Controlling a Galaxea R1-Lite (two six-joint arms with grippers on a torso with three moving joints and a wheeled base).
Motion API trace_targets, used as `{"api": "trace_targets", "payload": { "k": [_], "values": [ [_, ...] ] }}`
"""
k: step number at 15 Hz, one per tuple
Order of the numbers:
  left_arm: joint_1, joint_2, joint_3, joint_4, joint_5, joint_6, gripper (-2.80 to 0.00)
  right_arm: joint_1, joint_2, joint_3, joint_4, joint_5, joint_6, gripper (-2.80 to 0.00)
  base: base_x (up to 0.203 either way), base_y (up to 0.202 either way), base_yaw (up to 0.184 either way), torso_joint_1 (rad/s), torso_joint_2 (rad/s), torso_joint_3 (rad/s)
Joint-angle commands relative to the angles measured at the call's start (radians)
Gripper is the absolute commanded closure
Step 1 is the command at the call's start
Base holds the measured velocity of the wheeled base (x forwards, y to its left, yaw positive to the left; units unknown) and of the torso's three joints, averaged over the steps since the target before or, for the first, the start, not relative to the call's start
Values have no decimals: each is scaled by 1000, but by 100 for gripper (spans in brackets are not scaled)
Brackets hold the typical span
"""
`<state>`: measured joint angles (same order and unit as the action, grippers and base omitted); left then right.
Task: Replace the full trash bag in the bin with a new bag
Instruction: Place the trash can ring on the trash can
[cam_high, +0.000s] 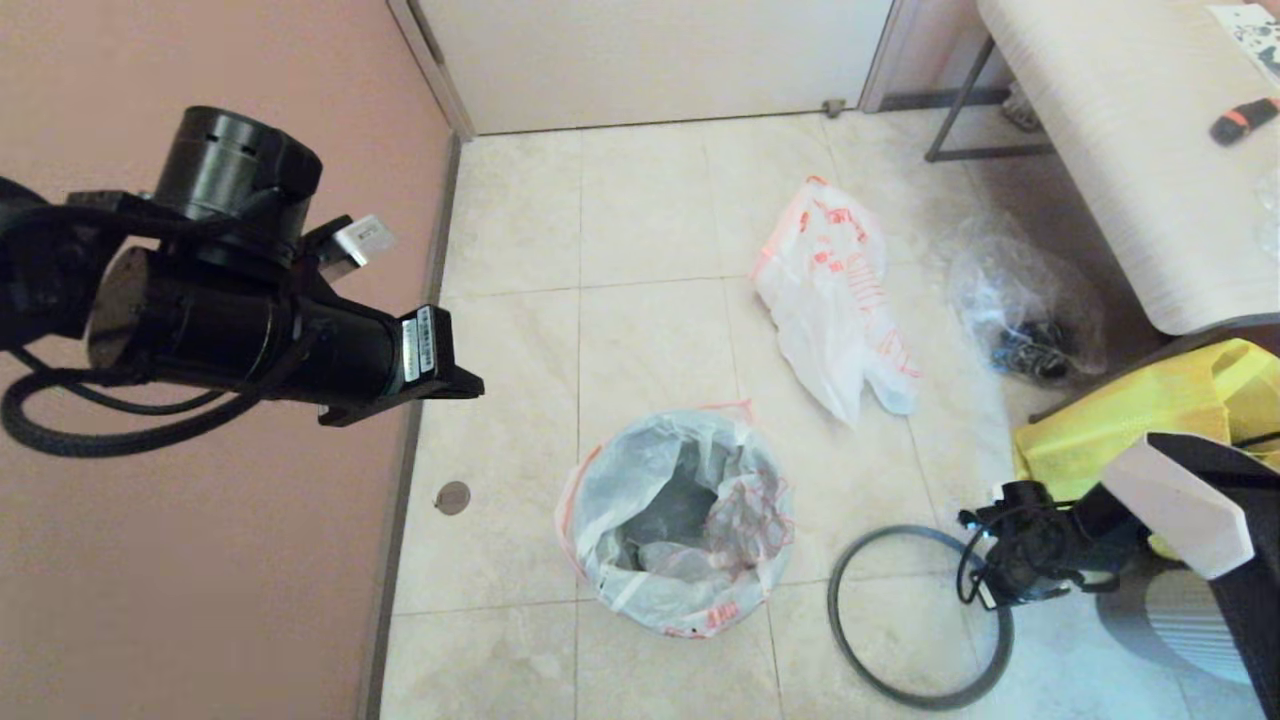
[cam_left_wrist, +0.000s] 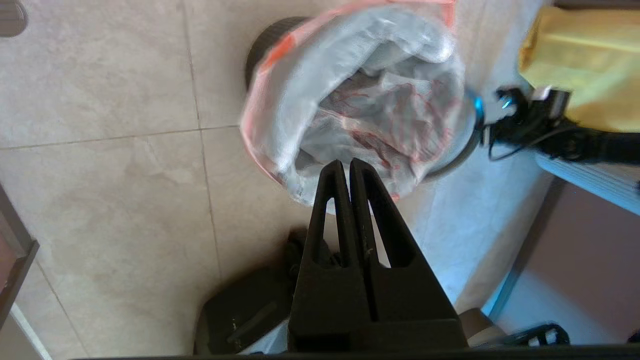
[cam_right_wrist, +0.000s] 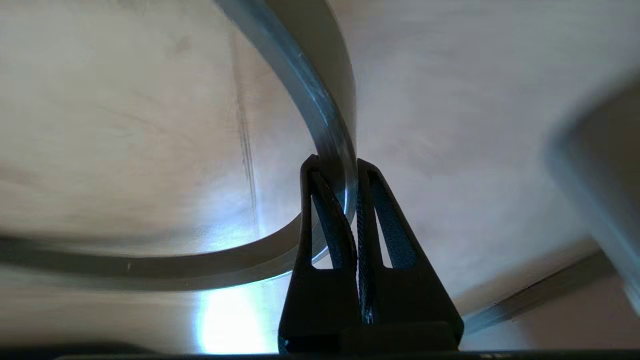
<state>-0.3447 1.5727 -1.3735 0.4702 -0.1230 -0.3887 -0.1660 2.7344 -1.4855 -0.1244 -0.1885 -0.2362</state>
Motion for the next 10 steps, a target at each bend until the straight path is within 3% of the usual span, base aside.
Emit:
{"api": "trace_targets", "payload": {
  "k": [1,6,7,8,9,10],
  "values": [
    [-20,-44,-1,17,-1,-3,0,-2,-200,111,-34,-2,62,0,0,0,0,0,0,0],
    [-135,-104,3,82,0,-7,0,4,-690,348,-104,-42,154,0,0,0,0,0,0,0],
    [-154,-118,6,91,0,-7,0,12,-766,370,-115,-102,154,0,0,0,0,0,0,0],
    [-161,-129,7,93,1,-8,0,15,-811,375,-150,-232,140,0,0,0,0,0,0,0],
    [-161,-145,7,93,2,-8,0,16,-848,376,-205,-313,118,0,0,0,0,0,0,0],
    [-161,-166,6,93,5,-7,0,21,-901,378,-231,-326,92,0,0,0,0,0,0,0]
  ]
}}
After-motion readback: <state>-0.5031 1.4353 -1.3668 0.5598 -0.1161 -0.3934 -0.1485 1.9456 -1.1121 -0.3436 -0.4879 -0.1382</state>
